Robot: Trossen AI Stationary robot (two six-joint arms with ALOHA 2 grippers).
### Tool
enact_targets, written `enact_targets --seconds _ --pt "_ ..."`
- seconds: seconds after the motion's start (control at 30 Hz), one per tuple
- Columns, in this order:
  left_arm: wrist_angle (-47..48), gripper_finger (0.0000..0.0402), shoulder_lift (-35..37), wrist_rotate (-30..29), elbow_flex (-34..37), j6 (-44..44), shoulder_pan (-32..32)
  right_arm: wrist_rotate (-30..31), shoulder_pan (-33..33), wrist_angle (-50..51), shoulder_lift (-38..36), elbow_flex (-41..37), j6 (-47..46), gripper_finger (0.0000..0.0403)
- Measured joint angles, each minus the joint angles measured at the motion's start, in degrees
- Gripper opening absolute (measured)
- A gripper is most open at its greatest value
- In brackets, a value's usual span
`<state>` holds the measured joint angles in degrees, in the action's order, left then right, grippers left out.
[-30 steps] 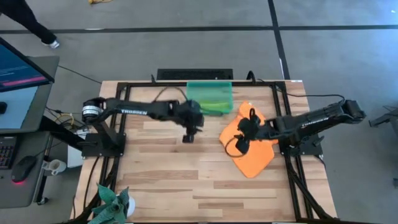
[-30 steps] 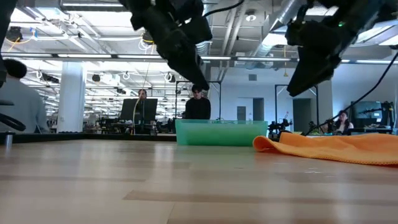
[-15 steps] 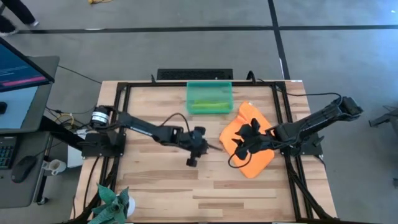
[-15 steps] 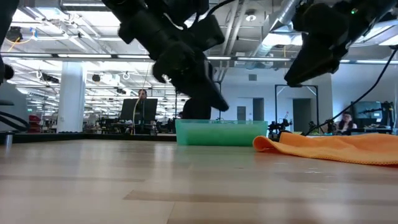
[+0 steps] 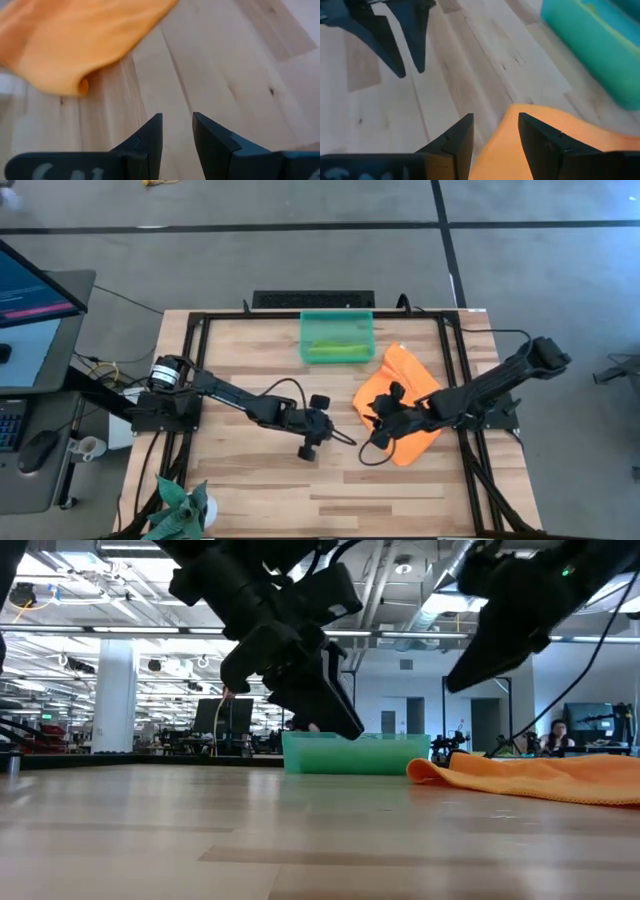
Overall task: Roll microfiber towels into tight, uniform cylinder then place into a basket
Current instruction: Fold the yellow microfiber towel
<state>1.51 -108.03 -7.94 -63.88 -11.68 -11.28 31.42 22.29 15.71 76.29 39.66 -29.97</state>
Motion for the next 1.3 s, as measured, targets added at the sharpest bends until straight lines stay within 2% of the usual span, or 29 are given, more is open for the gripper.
enact_targets --seconds 0.2,0.33,0.6,0.93,1.17,1.3 --pt "6.6 0.0098 0.0 -0.2 0.0 1.4 -0.7 0.0 -2.4 -3.6 8.4 0.0 1.3 0.0176" --pt "9.6 0.0098 0.0 -2.5 0.0 2.2 -1.1 0.0 -5.0 -5.1 12.3 0.0 1.6 0.0172" --pt "10.1 0.0098 0.0 -3.7 0.0 2.5 -1.2 -4.3 -8.6 -9.5 15.7 0.6 3.5 0.0170" --pt "10.7 0.0098 0.0 -3.7 0.0 3.6 -1.2 -4.4 -10.0 -9.8 21.6 1.9 3.2 0.0163" --pt "11.0 0.0098 0.0 -3.7 0.0 3.5 -1.2 -4.4 -10.8 -8.6 22.3 2.1 1.3 0.0144" --pt "11.0 0.0098 0.0 -3.7 0.0 3.5 -1.2 -4.5 -10.3 -8.3 22.3 2.1 1.1 0.0108"
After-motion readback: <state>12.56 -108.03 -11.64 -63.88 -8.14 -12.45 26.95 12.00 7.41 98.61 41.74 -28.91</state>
